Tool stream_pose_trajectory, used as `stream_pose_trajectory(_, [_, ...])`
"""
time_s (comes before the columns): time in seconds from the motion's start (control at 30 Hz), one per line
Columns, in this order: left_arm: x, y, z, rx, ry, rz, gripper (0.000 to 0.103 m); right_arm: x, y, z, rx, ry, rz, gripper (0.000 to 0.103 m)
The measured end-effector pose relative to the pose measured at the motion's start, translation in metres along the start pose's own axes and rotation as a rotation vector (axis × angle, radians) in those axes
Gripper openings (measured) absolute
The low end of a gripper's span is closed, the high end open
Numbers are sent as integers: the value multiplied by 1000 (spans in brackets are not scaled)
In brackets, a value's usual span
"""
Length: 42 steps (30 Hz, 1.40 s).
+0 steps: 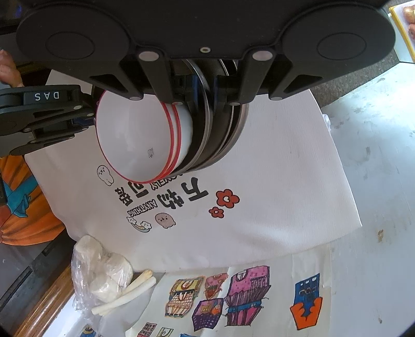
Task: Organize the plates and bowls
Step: 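Carry the steel bowl over the plate stack and lower it onto the plates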
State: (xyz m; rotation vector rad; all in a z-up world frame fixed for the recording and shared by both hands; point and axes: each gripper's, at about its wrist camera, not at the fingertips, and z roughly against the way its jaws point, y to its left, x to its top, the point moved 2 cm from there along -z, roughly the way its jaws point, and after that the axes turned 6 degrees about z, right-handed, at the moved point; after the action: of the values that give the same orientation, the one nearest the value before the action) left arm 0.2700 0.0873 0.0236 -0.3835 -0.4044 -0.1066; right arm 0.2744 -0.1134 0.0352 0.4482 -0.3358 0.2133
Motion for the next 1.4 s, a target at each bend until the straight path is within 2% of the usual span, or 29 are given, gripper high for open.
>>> stream_pose_trajectory(0.57, [0,8,7,35,-9,16,8,1,6,-10,49,22,14,20])
stream_pose_trajectory(0.8, [5,0,8,8,-28,13,8,3,4,3,20,2,24,20])
stream_pose_trajectory(1.03, [3,-10,-6,-31,2,4,8,-2,-7,10,-18,11,6,20])
stream_pose_trajectory(1.4, [0,0,-4,-4,4,23,8,0,2,-2,7,41,26,20])
